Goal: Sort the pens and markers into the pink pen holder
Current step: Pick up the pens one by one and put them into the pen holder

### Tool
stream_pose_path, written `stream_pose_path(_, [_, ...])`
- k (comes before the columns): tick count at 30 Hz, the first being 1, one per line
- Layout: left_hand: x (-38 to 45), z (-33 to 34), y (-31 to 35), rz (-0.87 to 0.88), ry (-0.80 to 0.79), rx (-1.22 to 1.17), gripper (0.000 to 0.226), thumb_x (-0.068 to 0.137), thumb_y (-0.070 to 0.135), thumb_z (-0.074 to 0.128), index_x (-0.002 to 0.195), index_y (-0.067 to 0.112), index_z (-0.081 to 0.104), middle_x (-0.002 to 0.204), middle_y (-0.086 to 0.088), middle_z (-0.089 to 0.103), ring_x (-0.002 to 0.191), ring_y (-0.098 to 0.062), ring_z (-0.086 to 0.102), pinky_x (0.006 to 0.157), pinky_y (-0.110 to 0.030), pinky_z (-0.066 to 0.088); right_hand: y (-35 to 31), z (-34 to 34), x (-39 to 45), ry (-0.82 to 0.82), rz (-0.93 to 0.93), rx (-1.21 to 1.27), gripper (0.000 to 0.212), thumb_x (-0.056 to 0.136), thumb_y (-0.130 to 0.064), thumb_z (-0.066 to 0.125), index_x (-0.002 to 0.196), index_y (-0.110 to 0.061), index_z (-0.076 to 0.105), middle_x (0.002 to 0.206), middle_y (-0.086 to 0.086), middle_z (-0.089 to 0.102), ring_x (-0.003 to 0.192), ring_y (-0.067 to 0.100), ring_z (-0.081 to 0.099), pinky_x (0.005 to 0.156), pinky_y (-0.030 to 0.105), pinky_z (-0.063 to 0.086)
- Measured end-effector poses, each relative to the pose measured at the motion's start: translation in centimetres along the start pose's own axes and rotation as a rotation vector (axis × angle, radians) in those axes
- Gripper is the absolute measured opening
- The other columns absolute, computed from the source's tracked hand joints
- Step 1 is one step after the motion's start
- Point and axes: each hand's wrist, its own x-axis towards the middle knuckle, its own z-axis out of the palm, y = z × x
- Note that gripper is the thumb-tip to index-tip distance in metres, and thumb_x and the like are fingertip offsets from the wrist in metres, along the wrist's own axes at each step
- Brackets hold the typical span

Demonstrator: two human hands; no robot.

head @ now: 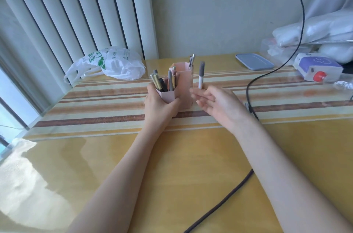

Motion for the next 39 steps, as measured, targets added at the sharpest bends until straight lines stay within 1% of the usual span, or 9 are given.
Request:
stream_pose_path(2, [-0.2,-0.2,-0.2,0.027,-0.026,0.009,0.047,0.064,0.042,0.062,0.096,0.019,0.037,0.094,-0.004,0.059,0.091,-0.025,0.056,0.072,-0.039,0.048,0.5,0.1,0.1,-0.073,-0.062,-0.025,0.008,0.092,-0.005,0.056,0.087,-0.008,0.063,0.106,0.008,0.072,0.087,0.015,0.065,0.063,0.021,0.050])
stream_pose_path(7, [-0.4,-0.3,-0.1,0.095,-0.056,0.058,0.044,0.063,0.052,0.061,0.087,0.028,0.034,0.088,0.009,0.052,0.095,-0.026,0.051,0.071,-0.036,0.040,1.6,1.0,0.0,0.073,-0.489,-0.325,0.022,0.098,-0.021,0.050,0.090,-0.008,0.067,0.066,-0.005,0.063,0.053,-0.001,0.051,0.053,0.011,0.037])
stream_pose_path(10, [-0.1,-0.1,0.2,0.241,0.000,0.171,0.052,0.061,0.057,0.056,0.087,0.017,0.036,0.077,0.011,0.043,0.089,-0.028,0.049,0.068,-0.036,0.038,1.4,1.4,0.0,0.089,-0.615,-0.421,0.017,0.096,-0.022,0.053,0.093,-0.018,0.070,0.097,-0.002,0.069,0.087,0.003,0.063,0.071,0.012,0.045])
stream_pose_path(12, [-0.2,0.1,0.4,0.327,0.008,0.205,0.054,0.061,0.061,0.052,0.088,0.016,0.035,0.076,0.016,0.040,0.090,-0.025,0.046,0.069,-0.034,0.034,1.2,1.7,-0.2,0.087,-0.655,-0.315,0.014,0.094,-0.014,0.057,0.105,-0.017,0.065,0.105,0.004,0.069,0.091,0.013,0.066,0.067,0.016,0.050])
stream_pose_path(17, [-0.5,0.4,1.1,0.402,0.004,0.236,0.076,0.064,0.069,0.048,0.101,0.002,0.044,0.076,0.021,0.035,0.096,-0.029,0.044,0.076,-0.036,0.037,0.9,1.9,-0.9,0.222,-0.855,-0.136,0.066,0.086,0.006,0.063,0.130,-0.032,0.030,0.099,0.008,0.069,0.079,0.023,0.070,0.063,0.034,0.057])
stream_pose_path(21, [-0.6,0.4,1.2,0.407,-0.012,0.259,0.081,0.067,0.070,0.046,0.107,0.000,0.045,0.079,0.015,0.037,0.101,-0.030,0.043,0.085,-0.042,0.041,1.2,2.0,-1.4,0.284,-0.917,-0.196,0.082,0.085,0.009,0.062,0.138,-0.039,0.024,0.106,0.001,0.064,0.083,0.022,0.070,0.069,0.043,0.059])
stream_pose_path(29, [-0.6,0.4,1.2,0.374,-0.016,0.250,0.080,0.065,0.068,0.046,0.106,-0.001,0.043,0.084,0.008,0.040,0.103,-0.032,0.042,0.082,-0.041,0.039,1.1,2.4,-1.9,0.278,-0.944,-0.163,0.066,0.085,0.010,0.060,0.125,-0.036,0.036,0.097,0.001,0.063,0.087,0.023,0.071,0.058,0.037,0.059])
stream_pose_path(36, [-0.6,0.3,0.9,0.370,-0.005,0.204,0.056,0.070,0.055,0.063,0.092,0.011,0.034,0.076,0.022,0.035,0.097,-0.029,0.041,0.072,-0.031,0.028,1.3,2.4,-1.6,0.296,-0.974,-0.231,0.062,0.084,0.011,0.063,0.114,-0.037,0.038,0.094,0.004,0.067,0.085,0.019,0.069,0.057,0.033,0.058])
stream_pose_path(39, [-0.5,0.4,0.8,0.365,0.003,0.212,0.054,0.072,0.051,0.065,0.093,0.009,0.036,0.074,0.021,0.034,0.098,-0.030,0.042,0.074,-0.034,0.032,1.5,2.4,-1.6,0.308,-0.993,-0.197,0.059,0.083,0.011,0.064,0.106,-0.037,0.038,0.094,-0.008,0.068,0.088,0.017,0.070,0.052,0.032,0.057])
